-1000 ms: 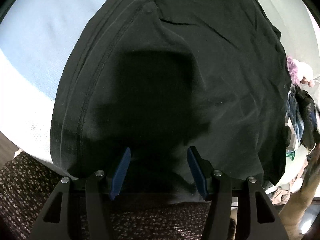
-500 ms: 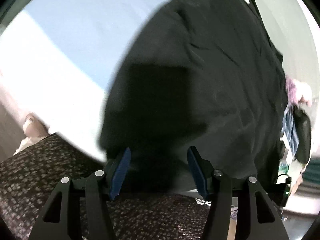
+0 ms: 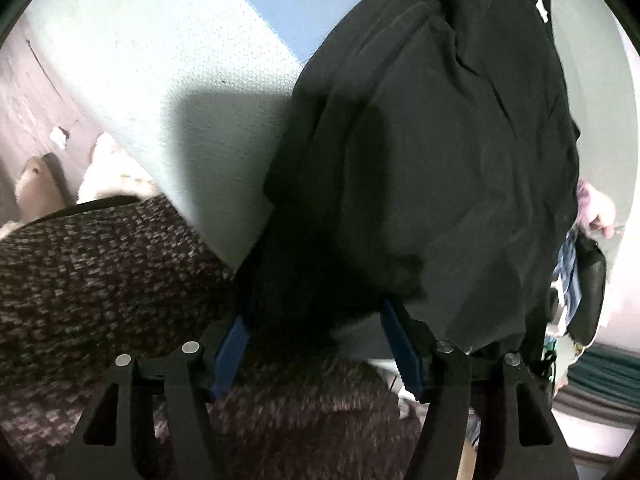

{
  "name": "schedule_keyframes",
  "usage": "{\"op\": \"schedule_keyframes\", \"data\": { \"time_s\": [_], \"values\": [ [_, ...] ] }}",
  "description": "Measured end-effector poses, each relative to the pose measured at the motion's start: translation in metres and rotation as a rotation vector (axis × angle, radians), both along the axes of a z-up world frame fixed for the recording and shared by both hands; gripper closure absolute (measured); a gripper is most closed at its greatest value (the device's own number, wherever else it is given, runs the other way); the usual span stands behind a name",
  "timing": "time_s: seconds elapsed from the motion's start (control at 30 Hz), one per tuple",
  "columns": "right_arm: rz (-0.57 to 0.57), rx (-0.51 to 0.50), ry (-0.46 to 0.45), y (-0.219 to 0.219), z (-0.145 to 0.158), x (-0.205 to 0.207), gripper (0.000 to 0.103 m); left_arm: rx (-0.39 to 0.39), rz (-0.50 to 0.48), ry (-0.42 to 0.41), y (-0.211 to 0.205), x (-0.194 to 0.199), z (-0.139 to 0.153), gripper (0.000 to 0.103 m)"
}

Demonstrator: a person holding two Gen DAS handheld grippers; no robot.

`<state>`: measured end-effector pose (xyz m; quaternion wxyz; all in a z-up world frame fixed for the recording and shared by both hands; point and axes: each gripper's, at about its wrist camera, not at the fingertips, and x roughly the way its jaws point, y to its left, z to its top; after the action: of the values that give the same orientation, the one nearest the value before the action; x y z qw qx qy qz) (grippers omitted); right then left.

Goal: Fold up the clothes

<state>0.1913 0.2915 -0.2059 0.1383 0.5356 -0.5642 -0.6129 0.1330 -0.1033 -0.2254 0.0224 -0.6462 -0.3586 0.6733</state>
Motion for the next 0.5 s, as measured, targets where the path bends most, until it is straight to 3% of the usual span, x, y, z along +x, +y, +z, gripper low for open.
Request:
{"op": "schedule_keyframes", "data": {
  "time_s": [0.03,0.07,0.1,0.13,0.17,0.23,0.33,0.43,0.5],
  "values": [
    [-0.018,-0.007,0.003,0.001,-0.002,0.002,0.045,-0.014,0.010,0.012,0.001,0.002,0.001,0.061],
    [-0.032,-0.012,0.004,0.001,-0.004,0.003,0.059,-0.001,0.026,0.037,-0.003,0.006,0.008,0.068],
    [-0.048,-0.011,0.008,0.003,-0.004,0.005,0.074,0.012,0.043,0.063,-0.007,0.010,0.015,0.083],
    [-0.064,-0.008,0.012,0.004,-0.003,0.007,0.082,0.026,0.060,0.088,-0.011,0.014,0.022,0.096],
    [-0.080,-0.004,0.016,0.006,-0.002,0.008,0.093,0.039,0.077,0.114,-0.014,0.017,0.030,0.096],
    [-0.100,-0.015,0.049,0.014,0.008,0.011,0.096,0.066,0.110,0.165,-0.022,0.025,0.044,0.096],
    [-0.083,0.058,0.142,0.025,0.042,0.011,0.097,0.032,0.149,0.247,-0.042,0.032,0.075,0.096],
    [0.008,0.156,0.137,0.025,0.068,0.011,0.098,-0.020,0.171,0.213,-0.043,-0.001,0.060,0.099],
    [0.093,0.236,0.074,0.017,0.063,0.016,0.098,-0.068,0.150,0.162,-0.039,-0.002,0.049,0.099]
  ]
}}
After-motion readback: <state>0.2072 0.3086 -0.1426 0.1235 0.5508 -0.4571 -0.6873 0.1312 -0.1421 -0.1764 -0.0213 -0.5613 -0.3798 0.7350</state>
